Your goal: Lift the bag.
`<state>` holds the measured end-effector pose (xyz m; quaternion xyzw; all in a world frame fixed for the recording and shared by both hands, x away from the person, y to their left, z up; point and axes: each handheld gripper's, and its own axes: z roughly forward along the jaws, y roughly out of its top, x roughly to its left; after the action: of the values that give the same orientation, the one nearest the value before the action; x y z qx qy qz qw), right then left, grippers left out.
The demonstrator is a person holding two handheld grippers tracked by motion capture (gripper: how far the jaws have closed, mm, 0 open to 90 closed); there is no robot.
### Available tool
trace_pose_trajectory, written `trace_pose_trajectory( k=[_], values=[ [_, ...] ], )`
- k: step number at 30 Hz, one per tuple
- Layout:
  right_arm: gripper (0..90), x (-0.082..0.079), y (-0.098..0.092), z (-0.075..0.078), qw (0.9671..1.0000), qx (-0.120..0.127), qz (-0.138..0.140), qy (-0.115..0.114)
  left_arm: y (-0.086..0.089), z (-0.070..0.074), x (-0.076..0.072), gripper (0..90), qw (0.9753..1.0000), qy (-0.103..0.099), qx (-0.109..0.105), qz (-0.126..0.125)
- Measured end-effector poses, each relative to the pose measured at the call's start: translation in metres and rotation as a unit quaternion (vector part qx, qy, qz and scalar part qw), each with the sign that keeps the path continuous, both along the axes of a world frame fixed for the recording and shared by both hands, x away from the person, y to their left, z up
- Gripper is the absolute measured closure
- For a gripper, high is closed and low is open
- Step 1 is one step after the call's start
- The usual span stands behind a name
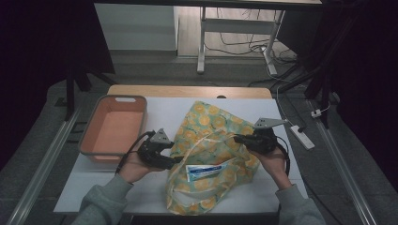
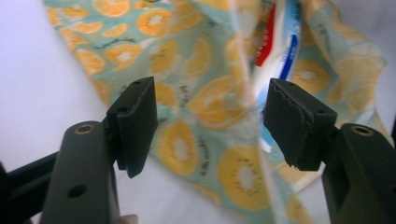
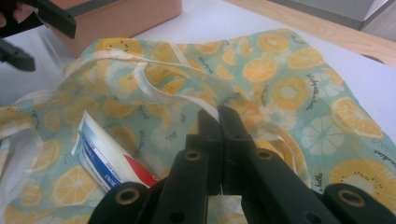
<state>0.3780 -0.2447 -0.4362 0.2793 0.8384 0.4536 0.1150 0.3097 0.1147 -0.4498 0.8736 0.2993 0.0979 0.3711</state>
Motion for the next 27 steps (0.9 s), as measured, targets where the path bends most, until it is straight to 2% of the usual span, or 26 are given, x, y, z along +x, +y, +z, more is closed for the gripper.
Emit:
trace_pose_trajectory(
  k=[3, 7, 9, 11, 12, 16, 19, 21, 22, 24, 25, 27],
  values=[
    [88.5, 0.0, 0.0, -0.001, 1.0, -0.001, 0.0, 0.002, -0.009, -0.001, -0.003, 32.5, 1.0, 0.001, 0.002, -0.009],
    [88.5, 0.001, 0.0, -0.002, 1.0, -0.001, 0.0, 0.004, -0.019, -0.005, -0.003, 30.4, 0.9999, 0.007, 0.006, -0.009],
    [88.5, 0.001, 0.001, -0.003, 1.0, -0.003, 0.0, 0.005, -0.025, -0.009, 0.0, 29.9, 0.9998, 0.004, 0.018, -0.003],
    [88.5, 0.001, 0.002, -0.004, 1.0, -0.003, 0.001, 0.005, -0.031, -0.015, 0.005, 31.1, 0.9992, 0.002, 0.04, 0.008],
    [88.5, 0.001, 0.002, -0.004, 1.0, -0.004, 0.002, 0.005, -0.033, -0.019, 0.008, 33.8, 0.9986, 0.007, 0.051, 0.013],
    [88.5, 0.0, 0.001, -0.003, 1.0, -0.007, -0.001, 0.001, -0.037, -0.032, 0.01, 46.4, 0.9963, 0.022, 0.083, 0.005],
    [88.5, 0.001, -0.002, -0.002, 1.0, -0.004, -0.004, 0.002, -0.032, -0.036, 0.009, 62.7, 0.9959, 0.038, 0.081, -0.005],
    [87.5, 0.002, -0.003, -0.003, 1.0, -0.003, -0.006, 0.004, -0.028, -0.038, 0.009, 78.9, 0.9954, 0.048, 0.082, -0.007],
    [84.8, 0.002, -0.003, -0.004, 1.0, -0.003, -0.005, 0.005, -0.027, -0.039, 0.009, 83.7, 0.9956, 0.049, 0.08, -0.006],
    [65.5, -0.001, 0.0, -0.003, 0.9998, -0.014, -0.015, -0.002, -0.024, -0.038, 0.01, 86.6, 0.9959, 0.055, 0.072, -0.009],
    [57.4, -0.004, 0.002, -0.001, 0.9995, -0.022, -0.022, -0.009, -0.023, -0.036, 0.01, 86.9, 0.9963, 0.056, 0.064, -0.009],
    [48.7, -0.017, 0.005, 0.007, 0.9988, -0.023, -0.027, -0.032, -0.02, -0.034, 0.01, 87.2, 0.9968, 0.056, 0.056, -0.011]
  ],
)
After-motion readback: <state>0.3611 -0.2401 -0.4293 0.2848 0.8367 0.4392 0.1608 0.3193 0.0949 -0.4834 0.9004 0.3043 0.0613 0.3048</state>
